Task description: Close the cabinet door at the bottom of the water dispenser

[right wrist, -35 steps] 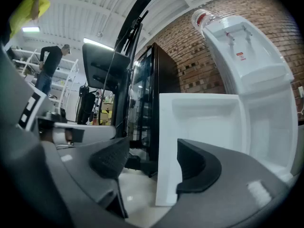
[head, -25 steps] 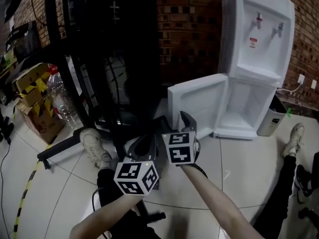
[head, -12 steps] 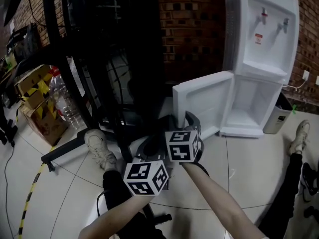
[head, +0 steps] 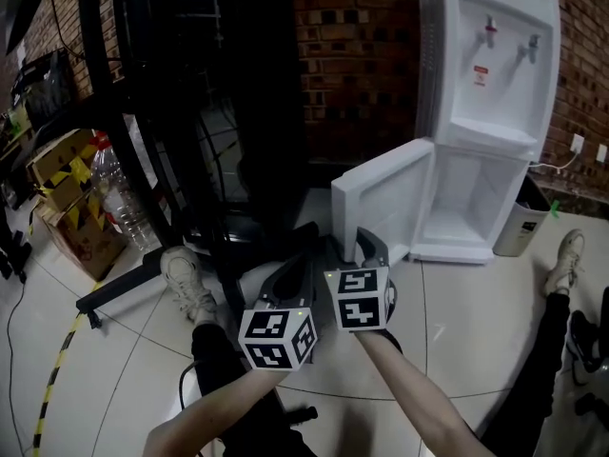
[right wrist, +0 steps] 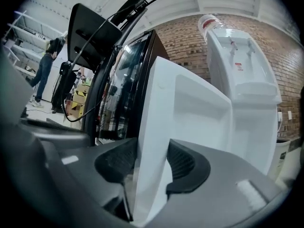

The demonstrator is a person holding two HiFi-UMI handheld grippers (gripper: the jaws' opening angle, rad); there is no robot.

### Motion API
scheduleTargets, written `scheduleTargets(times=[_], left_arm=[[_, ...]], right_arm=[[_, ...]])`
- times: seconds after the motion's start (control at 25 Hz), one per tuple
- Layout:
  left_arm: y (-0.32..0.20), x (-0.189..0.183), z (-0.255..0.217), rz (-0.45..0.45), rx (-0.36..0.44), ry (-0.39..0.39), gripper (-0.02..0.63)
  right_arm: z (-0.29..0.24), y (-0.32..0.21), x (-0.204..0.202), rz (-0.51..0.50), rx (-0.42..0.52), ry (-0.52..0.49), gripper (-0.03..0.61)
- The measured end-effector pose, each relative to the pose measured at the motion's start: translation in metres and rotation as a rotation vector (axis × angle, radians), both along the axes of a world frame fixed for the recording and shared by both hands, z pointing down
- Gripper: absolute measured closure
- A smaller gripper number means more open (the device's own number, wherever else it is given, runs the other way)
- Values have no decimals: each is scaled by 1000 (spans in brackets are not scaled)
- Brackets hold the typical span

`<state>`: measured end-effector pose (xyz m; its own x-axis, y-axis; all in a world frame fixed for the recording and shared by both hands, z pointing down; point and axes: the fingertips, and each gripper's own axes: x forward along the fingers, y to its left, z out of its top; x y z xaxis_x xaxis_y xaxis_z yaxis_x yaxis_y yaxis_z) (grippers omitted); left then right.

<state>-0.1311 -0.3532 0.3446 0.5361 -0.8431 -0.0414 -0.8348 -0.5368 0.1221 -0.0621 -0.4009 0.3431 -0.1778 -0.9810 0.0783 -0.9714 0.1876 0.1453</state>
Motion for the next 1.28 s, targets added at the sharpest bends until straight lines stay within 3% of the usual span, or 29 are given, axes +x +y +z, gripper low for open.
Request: scheduleTargets(times=[0.24, 0.4, 0.52, 0.64, 0.72, 0.96, 1.28], left_arm=[[-1, 3, 11, -16, -48, -20, 611], [-3, 6, -4, -74, -73, 104, 611], [5, 36, -23, -32, -50, 150, 611], [13, 67, -26, 1, -76, 201, 611], [23, 89, -24, 30, -50, 167, 611], [52, 156, -40, 131, 153, 25, 611], [38, 190, -39, 109, 177, 49, 611]], right_arm=[[1, 41, 28, -25, -8, 19, 368], [2, 69, 49, 26, 36, 70, 354], [4, 86, 66, 81, 62, 96, 356], [4, 98, 84, 112, 51, 81, 359], [6, 107, 94, 131, 41, 79, 362], [5, 140, 156, 252, 44, 91, 383], [7, 150, 228, 367, 23, 64, 387]])
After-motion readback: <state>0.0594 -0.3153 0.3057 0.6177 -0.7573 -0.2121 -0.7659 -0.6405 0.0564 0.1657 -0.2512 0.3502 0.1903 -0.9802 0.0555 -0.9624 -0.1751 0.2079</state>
